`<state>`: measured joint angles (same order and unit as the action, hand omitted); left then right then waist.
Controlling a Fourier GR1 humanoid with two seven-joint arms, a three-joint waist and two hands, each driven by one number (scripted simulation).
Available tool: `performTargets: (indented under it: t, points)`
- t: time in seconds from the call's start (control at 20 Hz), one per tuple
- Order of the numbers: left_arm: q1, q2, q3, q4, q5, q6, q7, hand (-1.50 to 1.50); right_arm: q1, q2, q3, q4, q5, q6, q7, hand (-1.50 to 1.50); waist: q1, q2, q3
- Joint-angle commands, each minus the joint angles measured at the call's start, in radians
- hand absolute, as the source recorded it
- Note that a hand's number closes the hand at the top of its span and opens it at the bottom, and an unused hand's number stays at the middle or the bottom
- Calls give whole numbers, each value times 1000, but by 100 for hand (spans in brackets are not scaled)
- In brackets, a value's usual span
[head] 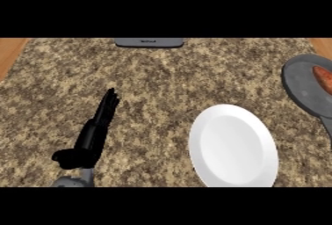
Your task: Pick the sweet potato from the plate and place it in the pan
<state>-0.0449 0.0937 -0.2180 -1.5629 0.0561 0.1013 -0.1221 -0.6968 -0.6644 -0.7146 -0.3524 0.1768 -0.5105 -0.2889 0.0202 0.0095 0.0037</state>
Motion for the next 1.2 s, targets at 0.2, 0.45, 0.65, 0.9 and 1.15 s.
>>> performTargets:
  t: [0.2, 0.45, 0.65, 0.9, 1.15]
  points:
    - [16, 16, 35, -16, 6, -10, 26, 0, 173, 12, -23, -87, -125, 315, -139, -150, -23, -12, -4]
    - [65, -1, 2, -73, -31, 5, 33, 0, 326, 114, 18, -291, -170, 347, -144, -150, -34, -17, -5]
    - [13, -11, 42, -8, -23, -11, 18, 0, 448, 175, 67, -486, -189, 325, -80, -150, -30, -13, -5]
    - [-24, -37, 53, 10, -36, -19, 38, 0, 514, 231, 140, -692, -193, 254, 44, -150, -24, -11, -4]
    - [62, -22, 60, -13, -33, -66, -19, 0, 568, 223, 134, -648, -199, 277, -36, -150, -19, -10, -4]
